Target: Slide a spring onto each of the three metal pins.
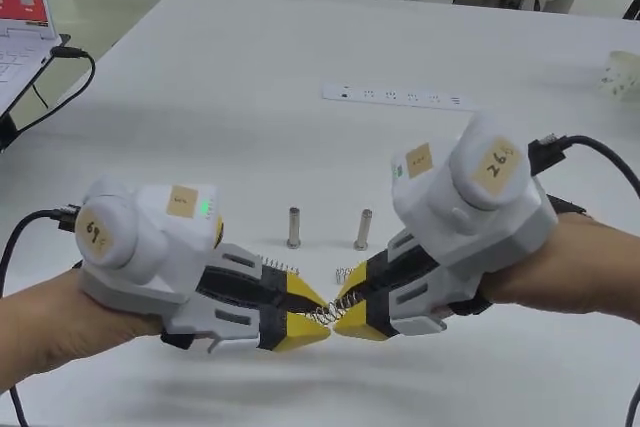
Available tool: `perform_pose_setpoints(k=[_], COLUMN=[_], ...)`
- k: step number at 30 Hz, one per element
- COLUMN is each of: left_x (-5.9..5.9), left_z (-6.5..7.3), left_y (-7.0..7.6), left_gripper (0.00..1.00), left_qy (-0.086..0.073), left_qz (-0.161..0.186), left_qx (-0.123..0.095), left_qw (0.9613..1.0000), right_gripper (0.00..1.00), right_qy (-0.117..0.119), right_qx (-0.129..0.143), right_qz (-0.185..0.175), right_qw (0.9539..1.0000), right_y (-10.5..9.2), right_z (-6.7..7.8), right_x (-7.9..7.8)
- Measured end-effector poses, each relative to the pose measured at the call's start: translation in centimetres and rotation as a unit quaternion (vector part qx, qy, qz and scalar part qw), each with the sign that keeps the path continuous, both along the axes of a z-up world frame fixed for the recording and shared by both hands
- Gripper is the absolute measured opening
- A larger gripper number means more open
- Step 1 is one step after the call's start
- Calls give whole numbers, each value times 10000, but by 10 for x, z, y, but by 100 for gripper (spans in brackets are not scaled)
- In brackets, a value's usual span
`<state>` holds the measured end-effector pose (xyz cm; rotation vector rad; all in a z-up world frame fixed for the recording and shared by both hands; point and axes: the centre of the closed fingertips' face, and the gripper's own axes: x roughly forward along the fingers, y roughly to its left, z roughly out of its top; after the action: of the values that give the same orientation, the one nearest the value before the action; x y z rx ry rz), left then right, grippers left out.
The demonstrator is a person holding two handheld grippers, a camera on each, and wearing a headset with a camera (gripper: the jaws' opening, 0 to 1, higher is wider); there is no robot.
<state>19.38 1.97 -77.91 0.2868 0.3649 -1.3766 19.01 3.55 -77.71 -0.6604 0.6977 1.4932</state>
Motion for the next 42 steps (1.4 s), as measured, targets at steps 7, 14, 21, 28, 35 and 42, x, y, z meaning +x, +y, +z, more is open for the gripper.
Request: perform_pose_setpoints(k=[7,14,21,28,35,42], left_x=[0,1,1,2,1,4], left_z=[-2,-3,-5,-5,-4,-2], left_y=[0,1,0,1,1,6], left_gripper=[2,3,3,3,10,14], left_qy=[6,5,-1,-2,83,112], left_qz=[-14,-17,-41,-8,33,151], left_qx=[12,25,45,31,-28,-96], left_qw=[10000,10000,10000,10000,10000,9998], right_gripper=[8,8,8,8,8,8], right_qy=[45,73,79,16,-30,-63], right_qx=[12,-32,-68,-115,-145,-233], right_qz=[19,47,62,91,66,-3], right_qw=[10000,10000,9999,9999,9999,9997], right_y=[5,8,11,11,9,0], right_z=[3,4,4,4,5,5], right_x=[-2,-3,-3,-2,2,7])
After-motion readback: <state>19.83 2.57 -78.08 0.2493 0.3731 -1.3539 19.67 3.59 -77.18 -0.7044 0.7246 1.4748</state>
